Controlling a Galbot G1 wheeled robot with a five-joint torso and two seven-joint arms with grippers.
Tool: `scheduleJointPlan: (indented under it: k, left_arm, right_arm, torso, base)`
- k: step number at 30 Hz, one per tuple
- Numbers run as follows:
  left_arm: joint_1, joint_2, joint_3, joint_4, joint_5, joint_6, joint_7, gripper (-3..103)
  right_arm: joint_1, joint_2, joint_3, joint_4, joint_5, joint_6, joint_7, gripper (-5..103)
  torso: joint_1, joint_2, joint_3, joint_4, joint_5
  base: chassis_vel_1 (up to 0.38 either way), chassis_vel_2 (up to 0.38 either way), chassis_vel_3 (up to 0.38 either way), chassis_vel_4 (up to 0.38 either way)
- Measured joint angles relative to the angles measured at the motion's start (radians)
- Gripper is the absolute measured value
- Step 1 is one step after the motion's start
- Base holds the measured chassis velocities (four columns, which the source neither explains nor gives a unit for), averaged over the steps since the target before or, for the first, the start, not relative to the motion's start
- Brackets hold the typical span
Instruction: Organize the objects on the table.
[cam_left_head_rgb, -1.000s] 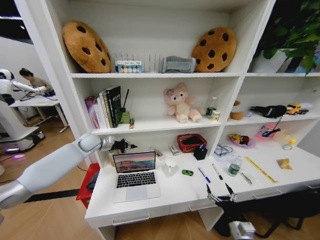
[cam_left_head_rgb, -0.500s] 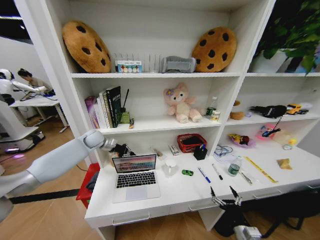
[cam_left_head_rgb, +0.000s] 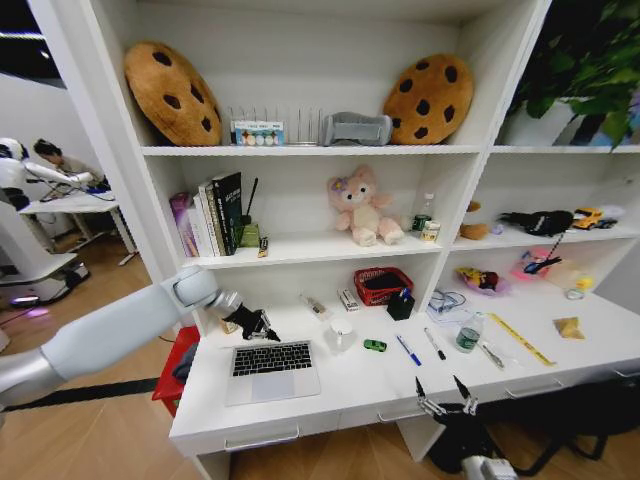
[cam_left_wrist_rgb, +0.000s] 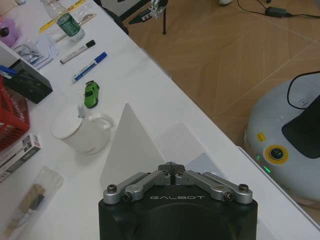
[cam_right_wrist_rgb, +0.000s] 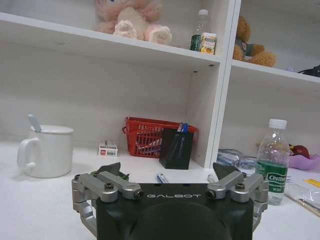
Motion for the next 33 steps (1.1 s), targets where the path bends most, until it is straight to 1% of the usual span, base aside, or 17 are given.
scheduleJointPlan:
  k: [6,8,9,11,12,14,15,18,21,23,24,27,28,30,31,32,33]
  left_arm:
    - [0.189,0.079,-0.104,-0.082,0.051,0.026,0.008,0]
    - [0.363,0.145,-0.237,-0.103,0.071,0.026,0.005,0]
    - [0.363,0.145,-0.237,-0.103,0.071,0.026,0.005,0]
    - [0.543,0.202,-0.399,-0.126,0.069,0.026,0.003,0]
    - [0.543,0.202,-0.399,-0.126,0.069,0.026,0.003,0]
    - [0.767,0.289,-0.656,-0.187,0.039,0.028,0.002,0]
    - [0.767,0.289,-0.656,-0.187,0.039,0.028,0.002,0]
    - [0.899,0.38,-0.793,-0.251,-0.032,0.023,-0.028,0]
    - [0.912,0.384,-0.822,-0.252,-0.063,0.012,-0.068,0]
    - [0.916,0.349,-0.833,-0.224,-0.116,0.008,-0.181,0]
    - [0.916,0.349,-0.833,-0.224,-0.116,0.008,-0.181,0]
    - [0.934,0.274,-0.837,-0.177,-0.237,0.019,-0.48,0]
    - [0.934,0.274,-0.837,-0.177,-0.237,0.019,-0.48,0]
    - [1.015,0.191,-0.929,-0.194,-0.284,0.024,-0.736,-3]
    - [1.059,0.161,-0.976,-0.208,-0.288,0.039,-0.847,1]
    - [1.059,0.161,-0.976,-0.208,-0.288,0.039,-0.847,1]
    - [1.118,0.112,-1.044,-0.218,-0.295,0.055,-0.99,6]
  right_arm:
    - [-0.019,0.02,-0.023,-0.008,-0.024,0.012,0.006,100]
    - [-0.023,0.029,-0.026,-0.009,-0.029,0.013,0.009,100]
    - [-0.023,0.029,-0.026,-0.009,-0.029,0.013,0.009,100]
    - [-0.025,0.029,-0.026,-0.009,-0.03,0.013,0.01,100]
    - [-0.025,0.029,-0.026,-0.009,-0.03,0.013,0.01,100]
    - [-0.024,0.027,-0.027,-0.016,-0.03,0.013,0.011,100]
    - [-0.024,0.027,-0.027,-0.016,-0.03,0.013,0.011,100]
    - [-0.02,0.036,-0.038,-0.02,-0.039,0.008,0.016,100]
    - [-0.031,0.057,-0.037,-0.02,-0.056,0.01,0.019,100]
    - [-0.053,0.086,-0.031,-0.017,-0.069,0.013,0.026,100]
    - [-0.053,0.086,-0.031,-0.017,-0.069,0.013,0.026,100]
    - [-0.079,0.111,-0.018,-0.009,-0.07,0.012,0.039,100]
    - [-0.079,0.111,-0.018,-0.009,-0.07,0.012,0.039,100]
    - [-0.097,0.12,-0.002,0.002,-0.054,0.003,0.049,100]
    - [-0.1,0.119,0.002,0.005,-0.049,-0.002,0.055,100]
    - [-0.1,0.119,0.002,0.005,-0.049,-0.002,0.055,100]
    - [-0.103,0.112,0.007,0.009,-0.04,-0.013,0.067,100]
  torso:
    - [0.0,0.0,0.0,-0.0001,-0.0003]
    - [0.0,0.0,0.0,-0.0002,-0.0004]
    - [0.0,0.0,0.0,-0.0002,-0.0004]
    - [0.0,0.0,0.0,0.0004,-0.001]
    - [0.0,0.0,0.0,0.0004,-0.001]
    - [0.0,0.0,0.0,0.0006,0.0]
    - [0.0,0.0,0.0,0.0006,0.0]
    - [0.0,0.0,0.0,0.0006,0.0003]
    - [0.0,0.0,0.0,0.0007,0.0005]
    - [0.0,0.0,0.0,-0.0009,-0.0005]
    - [0.0,0.0,0.0,-0.0009,-0.0005]
    - [0.0,0.0,0.0,0.0002,0.0]
    - [0.0,0.0,0.0,0.0002,0.0]
    - [0.0,0.0,0.0,-0.0006,-0.0006]
    - [0.0,0.0,0.0,-0.0006,0.0004]
    - [0.0,0.0,0.0,-0.0006,0.0004]
    - [0.0,0.0,0.0,-0.0001,0.0003]
  base:
    - [0.0,0.0,0.0,0.0]
    - [0.0,0.0,0.0,0.0]
    - [0.0,0.0,0.0,0.0]
    - [0.0,0.0,0.0,0.0]
    - [0.0,0.0,0.0,0.0]
    - [0.0,0.0,0.0,0.0]
    - [0.0,0.0,0.0,0.0]
    - [0.0,0.0,0.0,0.0]
    - [0.0,0.0,0.0,0.0]
    - [0.0,0.0,0.0,0.0]
    - [0.0,0.0,0.0,0.0]
    - [0.0,0.0,0.0,0.0]
    - [0.0,0.0,0.0,0.0]
    - [0.0,0.0,0.0,0.0]
    - [0.0,0.0,0.0,0.0]
    - [0.0,0.0,0.0,0.0]
    - [0.0,0.0,0.0,0.0]
